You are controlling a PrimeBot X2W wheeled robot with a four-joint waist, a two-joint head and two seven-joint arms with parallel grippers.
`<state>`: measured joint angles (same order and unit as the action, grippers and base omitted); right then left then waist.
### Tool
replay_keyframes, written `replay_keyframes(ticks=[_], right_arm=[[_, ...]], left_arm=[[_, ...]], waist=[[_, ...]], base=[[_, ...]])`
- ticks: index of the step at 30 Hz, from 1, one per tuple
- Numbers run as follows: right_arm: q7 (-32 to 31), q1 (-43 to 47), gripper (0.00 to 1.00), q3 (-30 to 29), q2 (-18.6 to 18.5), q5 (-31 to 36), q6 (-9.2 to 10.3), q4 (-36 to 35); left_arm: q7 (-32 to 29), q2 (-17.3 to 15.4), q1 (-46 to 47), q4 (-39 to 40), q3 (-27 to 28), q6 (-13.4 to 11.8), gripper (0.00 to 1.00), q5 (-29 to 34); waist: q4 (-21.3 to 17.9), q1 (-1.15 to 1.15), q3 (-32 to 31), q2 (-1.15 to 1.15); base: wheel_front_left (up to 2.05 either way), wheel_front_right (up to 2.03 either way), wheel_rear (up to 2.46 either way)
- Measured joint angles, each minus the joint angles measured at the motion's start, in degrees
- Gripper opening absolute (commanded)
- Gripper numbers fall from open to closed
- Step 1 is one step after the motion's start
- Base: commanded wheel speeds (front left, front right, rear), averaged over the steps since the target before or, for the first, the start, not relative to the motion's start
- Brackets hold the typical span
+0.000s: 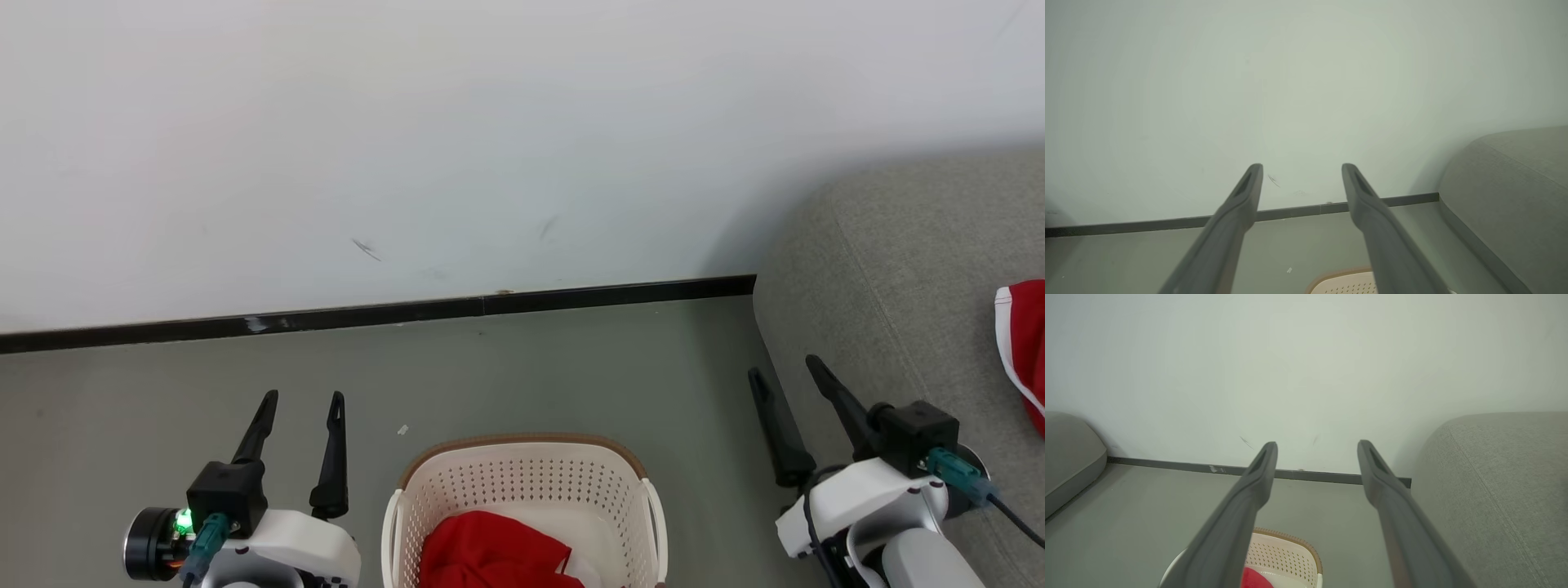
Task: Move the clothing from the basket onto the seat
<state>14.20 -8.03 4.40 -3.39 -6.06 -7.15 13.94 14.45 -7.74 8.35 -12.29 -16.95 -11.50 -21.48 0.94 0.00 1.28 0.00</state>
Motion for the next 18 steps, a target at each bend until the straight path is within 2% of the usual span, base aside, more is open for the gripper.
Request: replay_keyframes(ticks=[18], right_arm=[[0.0, 6.3, 1.00, -1.1, 0.8, 2.0, 0.00, -4.3]], left_arm=[[0.0, 0.0, -2.0, -1.2, 0.4, 0.6, 1.00, 0.5]], waist=[[-1.4, 0.00, -2.4, 0.00]], base=[[0.00, 0.00, 0.00]])
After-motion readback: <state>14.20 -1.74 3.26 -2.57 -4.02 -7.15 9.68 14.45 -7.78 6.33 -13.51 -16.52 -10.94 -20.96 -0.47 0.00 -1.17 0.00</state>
